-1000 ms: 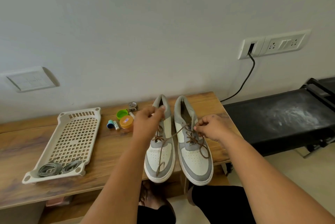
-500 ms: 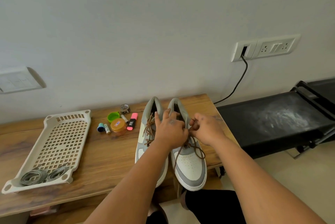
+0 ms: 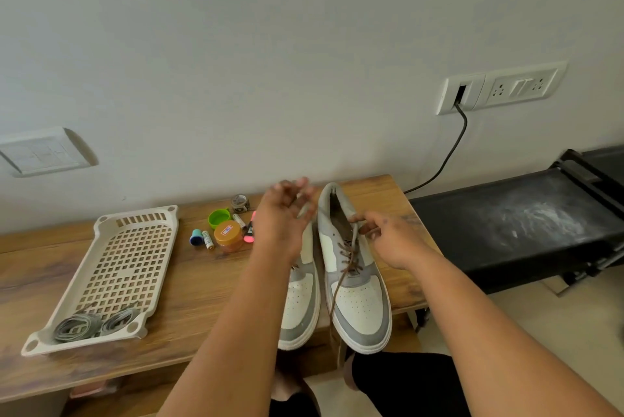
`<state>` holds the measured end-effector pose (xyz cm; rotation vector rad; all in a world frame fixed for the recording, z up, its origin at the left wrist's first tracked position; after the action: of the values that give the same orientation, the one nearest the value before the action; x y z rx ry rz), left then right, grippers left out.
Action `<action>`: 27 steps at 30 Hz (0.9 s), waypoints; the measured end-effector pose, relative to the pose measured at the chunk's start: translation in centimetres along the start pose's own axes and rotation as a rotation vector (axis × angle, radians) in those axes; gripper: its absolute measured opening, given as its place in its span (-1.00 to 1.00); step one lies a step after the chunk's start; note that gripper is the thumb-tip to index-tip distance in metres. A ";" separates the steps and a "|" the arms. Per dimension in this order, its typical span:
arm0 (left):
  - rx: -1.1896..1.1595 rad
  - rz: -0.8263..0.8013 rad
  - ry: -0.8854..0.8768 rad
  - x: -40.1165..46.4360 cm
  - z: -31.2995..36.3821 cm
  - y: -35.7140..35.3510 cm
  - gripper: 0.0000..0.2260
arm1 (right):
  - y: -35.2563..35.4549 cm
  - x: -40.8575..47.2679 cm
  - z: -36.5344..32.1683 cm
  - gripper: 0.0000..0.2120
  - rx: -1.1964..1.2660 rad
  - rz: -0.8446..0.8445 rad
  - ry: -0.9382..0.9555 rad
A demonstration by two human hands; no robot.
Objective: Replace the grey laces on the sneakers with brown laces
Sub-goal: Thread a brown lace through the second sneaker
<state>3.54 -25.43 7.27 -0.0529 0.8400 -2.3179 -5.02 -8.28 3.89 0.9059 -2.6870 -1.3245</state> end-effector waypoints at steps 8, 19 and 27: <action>1.059 0.041 -0.456 0.2 -0.4 2.5 -0.71 | 0.0 -0.3 -0.2 -0.54 -0.011 0.002 -0.005; 1.788 -0.463 -0.622 -0.6 -5.9 0.4 -0.76 | -0.7 -0.1 0.2 -0.64 0.149 0.041 -0.127; 1.809 -0.508 -0.587 -0.5 -6.9 0.3 -0.76 | -0.5 -0.2 0.2 -0.88 0.167 0.065 -0.256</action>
<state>2.39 -21.52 1.72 -0.1388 -1.7489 -2.3900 -4.71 -8.29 3.47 0.6938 -3.0297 -1.3006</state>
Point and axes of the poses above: each hand's wrist, its own x-axis towards the middle knuckle, its own y-axis out of the back of the hand, z = x × y, the point moved 2 cm from there along x, towards the middle knuckle, and after that the axes turned 5 degrees about -y, right-handed, at the moved point
